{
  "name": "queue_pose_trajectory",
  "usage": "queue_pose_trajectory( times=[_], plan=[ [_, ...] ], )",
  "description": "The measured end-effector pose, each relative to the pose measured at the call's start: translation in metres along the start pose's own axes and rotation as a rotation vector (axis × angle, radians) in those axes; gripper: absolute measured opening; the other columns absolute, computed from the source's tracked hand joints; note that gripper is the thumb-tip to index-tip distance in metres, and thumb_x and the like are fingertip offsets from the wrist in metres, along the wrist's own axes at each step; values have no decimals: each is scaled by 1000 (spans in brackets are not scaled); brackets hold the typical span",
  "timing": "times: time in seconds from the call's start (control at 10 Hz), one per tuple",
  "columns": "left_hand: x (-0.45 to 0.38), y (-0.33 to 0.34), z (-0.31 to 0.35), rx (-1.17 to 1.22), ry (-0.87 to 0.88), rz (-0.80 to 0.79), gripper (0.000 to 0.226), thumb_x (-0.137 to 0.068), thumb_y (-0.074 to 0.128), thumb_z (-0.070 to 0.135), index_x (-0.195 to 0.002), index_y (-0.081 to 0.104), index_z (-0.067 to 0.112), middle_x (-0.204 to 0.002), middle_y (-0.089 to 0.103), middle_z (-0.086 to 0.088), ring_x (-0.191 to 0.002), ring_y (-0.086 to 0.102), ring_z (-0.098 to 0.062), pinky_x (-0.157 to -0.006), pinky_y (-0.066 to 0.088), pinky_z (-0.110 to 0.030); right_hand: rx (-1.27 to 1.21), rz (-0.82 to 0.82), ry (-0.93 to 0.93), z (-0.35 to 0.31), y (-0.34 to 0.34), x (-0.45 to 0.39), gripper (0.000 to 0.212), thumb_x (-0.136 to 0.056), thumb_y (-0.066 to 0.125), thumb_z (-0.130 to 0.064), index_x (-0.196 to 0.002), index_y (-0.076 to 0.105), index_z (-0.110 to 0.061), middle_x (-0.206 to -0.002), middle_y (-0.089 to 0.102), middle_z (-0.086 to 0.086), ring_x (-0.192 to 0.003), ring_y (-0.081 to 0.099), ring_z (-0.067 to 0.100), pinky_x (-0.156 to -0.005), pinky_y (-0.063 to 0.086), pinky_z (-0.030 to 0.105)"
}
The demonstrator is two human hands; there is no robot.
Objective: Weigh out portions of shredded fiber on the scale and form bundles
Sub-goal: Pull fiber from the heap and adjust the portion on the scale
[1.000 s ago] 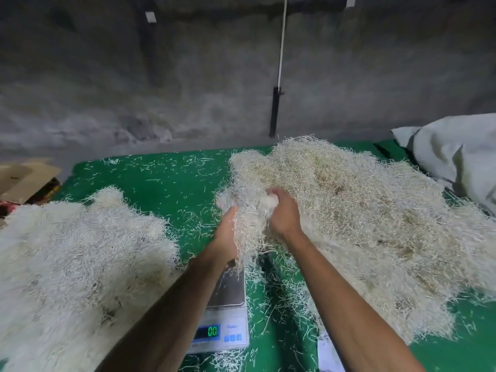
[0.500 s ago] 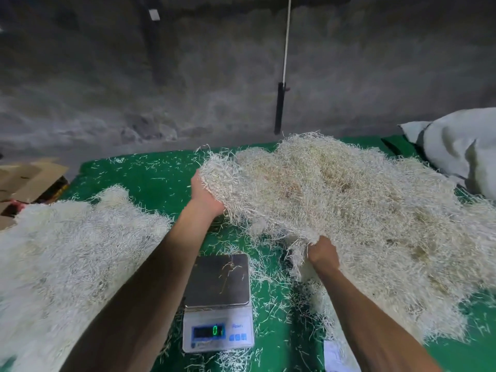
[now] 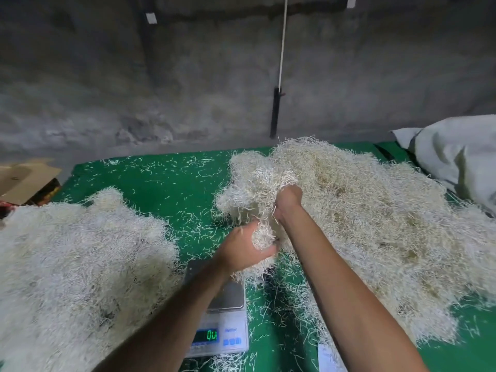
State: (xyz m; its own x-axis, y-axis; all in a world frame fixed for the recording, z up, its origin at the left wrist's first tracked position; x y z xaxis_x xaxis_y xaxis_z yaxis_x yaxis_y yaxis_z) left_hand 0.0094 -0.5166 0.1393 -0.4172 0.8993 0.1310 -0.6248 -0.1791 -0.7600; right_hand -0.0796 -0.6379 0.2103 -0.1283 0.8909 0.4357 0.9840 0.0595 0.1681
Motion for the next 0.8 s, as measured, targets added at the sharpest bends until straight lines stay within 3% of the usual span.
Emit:
queue_pose_trajectory(
  times=[0.1, 0.2, 0.3, 0.4, 0.5, 0.6, 0.7, 0.8],
  plan=[
    [-8, -30, -40, -136, -66, 78, 78, -87, 67, 44, -154, 35, 21, -126, 65, -6, -108, 66, -21, -91, 59, -40, -136, 41, -5, -17, -21, 4, 37, -110, 27, -15, -74, 32, -21, -78, 37, -2, -63, 38, 11, -56, 36, 26],
    [17, -44, -111, 139, -298, 170, 34, -91, 67, 25, -122, 61, 11, -77, 68, 0, -59, 63, -7, -51, 58, -33, -185, 102, -148, -74, -52, -5, 37, -109, 30, -14, -73, 33, -21, -77, 38, -2, -62, 39, 11, -56, 37, 25],
    [18, -56, -120, 328, -321, 260, 25, -91, 72, 26, -109, 62, 12, -76, 71, -4, -59, 69, -12, -50, 60, -37, 184, 237, -535, -110, -72, -5, 33, -104, 32, 4, -79, 44, -14, -83, 49, 4, -71, 51, 14, -62, 42, 11],
    [0, -50, -90, 566, -359, 245, 60, -85, 78, 40, -132, 56, 11, -127, 64, -22, -106, 69, -36, -90, 57, -58, 622, 47, -492, -68, -55, -15, 47, -99, 30, 14, -139, 49, -2, -126, 58, 15, -106, 61, 27, -83, 45, 15],
    [-13, -50, -63, 692, -408, 222, 108, -77, 82, 53, -159, 21, 17, -160, 31, -19, -141, 41, -38, -114, 36, -53, 1120, -220, -296, 6, -48, -27, 62, -98, 42, 12, -156, 24, -2, -145, 45, 26, -118, 56, 33, -84, 53, 32],
    [-19, -58, -56, 745, -388, 256, 115, -74, 83, 57, -160, 16, 22, -165, 23, -15, -147, 32, -35, -116, 29, -53, 1750, -322, -160, 32, -57, -27, 65, -92, 73, -11, -148, 42, -4, -149, 48, 17, -129, 55, 36, -106, 50, 48],
    [-19, -66, -47, 769, -383, 199, 125, -65, 74, 80, -161, 11, 31, -167, 17, -4, -151, 24, -32, -119, 21, -56, 1938, -327, -269, 23, -38, -13, 53, -89, 78, -34, -129, 58, -6, -136, 63, 12, -115, 64, 31, -100, 53, 47],
    [-15, -66, -29, 1034, -365, 59, 110, -75, 61, 83, -161, 18, 29, -166, 23, -6, -150, 28, -30, -122, 21, -60, 1124, -626, -299, 24, 7, 17, 85, -89, 66, -65, -154, 33, -22, -146, 51, 4, -123, 58, 30, -97, 55, 50]
  ],
)
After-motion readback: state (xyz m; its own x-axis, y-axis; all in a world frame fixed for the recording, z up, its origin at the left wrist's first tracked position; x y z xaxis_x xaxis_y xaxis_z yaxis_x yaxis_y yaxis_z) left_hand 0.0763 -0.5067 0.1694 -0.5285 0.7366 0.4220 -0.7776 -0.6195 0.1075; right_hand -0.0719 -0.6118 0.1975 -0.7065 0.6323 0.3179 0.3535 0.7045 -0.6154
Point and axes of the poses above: each hand's wrist, its own x-axis away from the middle knuckle, its own y-axis out of the palm, z = x × y, the point moved 7 cm from there along -x, towards the middle knuckle
